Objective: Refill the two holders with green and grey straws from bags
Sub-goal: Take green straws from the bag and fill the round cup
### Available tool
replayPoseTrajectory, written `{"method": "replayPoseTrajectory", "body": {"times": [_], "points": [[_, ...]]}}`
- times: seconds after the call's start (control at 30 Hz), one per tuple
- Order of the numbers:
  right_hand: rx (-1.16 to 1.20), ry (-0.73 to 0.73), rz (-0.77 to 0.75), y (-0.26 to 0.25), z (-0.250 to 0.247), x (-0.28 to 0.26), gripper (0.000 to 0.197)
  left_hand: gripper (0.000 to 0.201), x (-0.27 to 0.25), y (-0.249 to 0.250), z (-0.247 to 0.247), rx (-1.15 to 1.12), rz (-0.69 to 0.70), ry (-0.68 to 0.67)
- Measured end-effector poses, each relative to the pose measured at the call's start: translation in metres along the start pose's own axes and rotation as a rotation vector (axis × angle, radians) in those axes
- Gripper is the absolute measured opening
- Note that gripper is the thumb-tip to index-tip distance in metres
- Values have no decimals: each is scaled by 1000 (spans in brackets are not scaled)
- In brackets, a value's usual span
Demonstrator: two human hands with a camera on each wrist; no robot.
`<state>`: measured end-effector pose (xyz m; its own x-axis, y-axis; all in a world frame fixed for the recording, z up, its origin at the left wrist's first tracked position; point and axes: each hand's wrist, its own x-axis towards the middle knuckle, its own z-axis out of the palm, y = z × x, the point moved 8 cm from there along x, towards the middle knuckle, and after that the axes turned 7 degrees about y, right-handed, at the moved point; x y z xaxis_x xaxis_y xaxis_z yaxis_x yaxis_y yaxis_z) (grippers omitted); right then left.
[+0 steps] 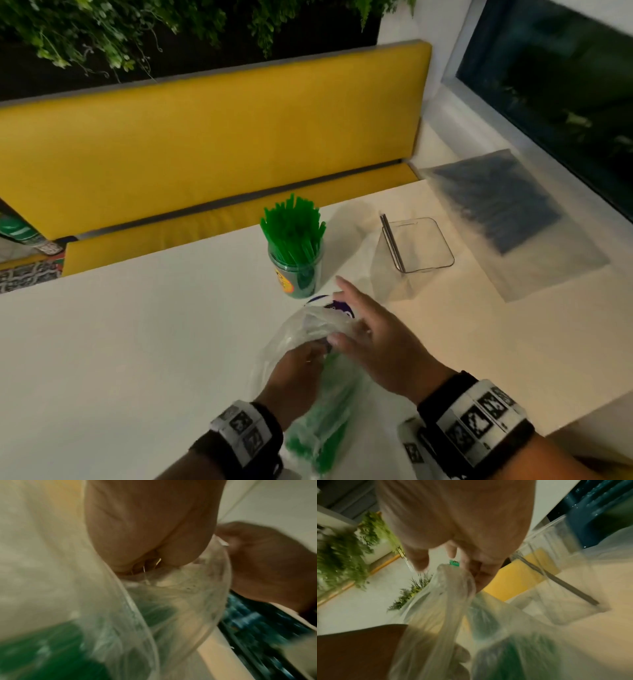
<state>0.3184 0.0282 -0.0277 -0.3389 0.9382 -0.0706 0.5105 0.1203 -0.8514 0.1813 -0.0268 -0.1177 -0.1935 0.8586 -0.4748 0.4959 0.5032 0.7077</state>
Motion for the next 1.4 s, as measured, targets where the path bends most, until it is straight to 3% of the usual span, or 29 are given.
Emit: {"method": "replayPoseTrajectory", "body": {"times": [0.07, 0.13, 0.23, 0.3, 0.43, 0.53, 0.67, 0.77, 0.87, 0.93, 0.97, 1.03, 1.07, 1.17, 1.23, 1.3, 1.4], "points": [[-50, 228, 120, 43, -20, -16, 44, 22, 9, -25, 13, -121, -121, -37], [-79, 340, 381, 96, -26, -38, 34, 35, 11, -26, 21, -107, -94, -136], [66, 147, 718, 144, 12, -62, 29, 50, 9, -14, 25, -165, -65, -269], [321, 30, 817, 139, 34, -61, 24, 51, 7, -5, 30, -187, -59, -321], [550, -87, 729, 97, 39, -52, 18, 35, 8, 9, 40, -99, 29, -331], [626, -144, 654, 81, 40, -50, 16, 26, 6, 13, 40, -268, -22, -298], [542, -105, 678, 96, 35, -41, 18, 23, -4, 19, 41, -501, -78, -329], [514, 55, 740, 113, 17, -39, 3, 14, -6, 19, 31, -552, -109, -289], [492, 165, 656, 119, 2, -35, 31, 15, -6, 17, 23, -481, -107, -260], [579, 84, 530, 102, 7, -27, 58, 15, -8, 23, 22, -468, -82, -270], [580, 28, 493, 93, 9, -24, 58, 14, -11, 28, 23, -471, -60, -284], [446, 26, 453, 86, 5, -21, 34, 17, -18, 37, 24, -463, -24, -312], [379, 103, 462, 89, -2, -20, 21, 19, -19, 38, 24, -441, -7, -307], [43, 267, 490, 117, -28, -25, 17, 21, -27, 40, 7, -401, 40, -254], [-187, 252, 480, 135, -39, -33, 17, 12, -35, 53, -11, -422, 137, -269], [-374, 141, 479, 155, -39, -42, 13, 8, -47, 71, -37, -479, 261, -254], [-493, 61, 513, 170, -37, -52, 8, 12, -52, 96, -90, -708, 358, -100]]}}
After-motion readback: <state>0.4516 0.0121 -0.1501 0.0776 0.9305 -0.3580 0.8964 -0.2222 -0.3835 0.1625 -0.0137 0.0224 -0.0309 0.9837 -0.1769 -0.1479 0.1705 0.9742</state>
